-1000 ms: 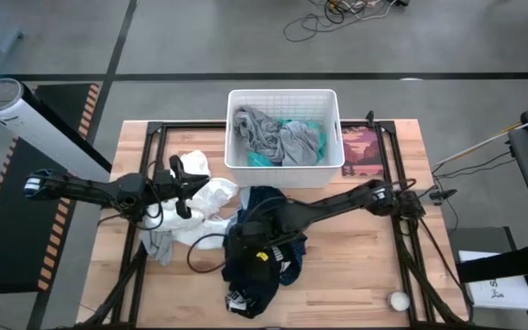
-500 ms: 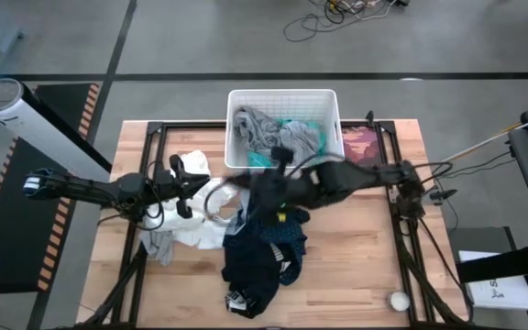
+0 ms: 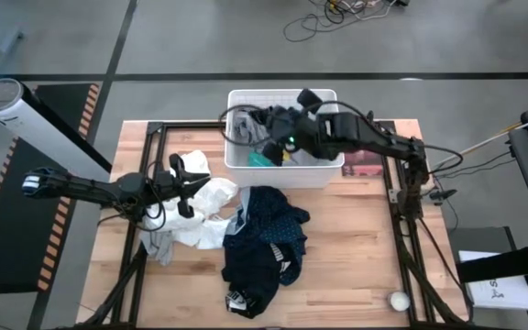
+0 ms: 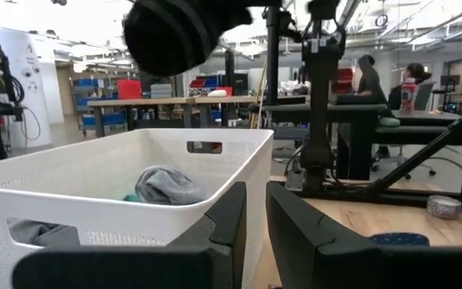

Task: Sort clothes
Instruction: Put the black striped sock into the laundry bin, then put the dark blue boxer into the laundry bin

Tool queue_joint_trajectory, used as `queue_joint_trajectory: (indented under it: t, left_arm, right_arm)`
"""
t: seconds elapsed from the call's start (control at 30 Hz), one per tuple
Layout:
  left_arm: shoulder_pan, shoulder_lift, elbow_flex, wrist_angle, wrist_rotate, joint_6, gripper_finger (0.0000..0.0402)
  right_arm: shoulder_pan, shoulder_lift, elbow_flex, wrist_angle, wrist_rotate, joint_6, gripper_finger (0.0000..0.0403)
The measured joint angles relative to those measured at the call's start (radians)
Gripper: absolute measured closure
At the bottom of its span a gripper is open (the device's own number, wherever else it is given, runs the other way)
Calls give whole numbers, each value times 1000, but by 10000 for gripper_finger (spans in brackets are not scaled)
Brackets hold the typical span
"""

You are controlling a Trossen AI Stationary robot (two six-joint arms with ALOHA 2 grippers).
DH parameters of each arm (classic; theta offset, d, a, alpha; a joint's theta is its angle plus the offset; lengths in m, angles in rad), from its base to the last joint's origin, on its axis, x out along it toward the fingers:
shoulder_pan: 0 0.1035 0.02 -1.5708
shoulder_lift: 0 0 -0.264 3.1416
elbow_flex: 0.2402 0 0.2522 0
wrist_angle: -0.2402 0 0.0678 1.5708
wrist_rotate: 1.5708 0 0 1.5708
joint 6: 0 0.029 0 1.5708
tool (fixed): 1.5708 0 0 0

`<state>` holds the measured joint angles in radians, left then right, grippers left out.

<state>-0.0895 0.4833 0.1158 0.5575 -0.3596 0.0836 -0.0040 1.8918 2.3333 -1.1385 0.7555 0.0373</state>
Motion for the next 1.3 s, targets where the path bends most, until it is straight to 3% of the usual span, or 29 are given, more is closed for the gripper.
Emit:
queue_joint_trajectory:
  t: [0.13,0.43,0.53,0.7,0.8,1.03,1.3]
  left_arm:
    - [0,14,0,6,0,13,364]
    - [0,38,0,28,0,14,364]
    - [0,42,0,29,0,13,364]
    - [0,46,0,30,0,31,364]
    - [0,46,0,31,0,33,364]
    - [0,48,0,35,0,32,364]
    - [0,55,0,43,0,32,364]
  right_arm:
    - [-62,15,0,-22,-16,4,342]
    - [-100,27,-2,-26,-58,41,184]
    - [-95,20,-2,-46,-152,42,157]
    - [-50,10,-3,-41,-588,70,181]
    - [9,21,-20,-35,-757,67,213]
    - [166,60,-145,-9,-785,68,256]
    - [296,134,-310,186,-784,84,231]
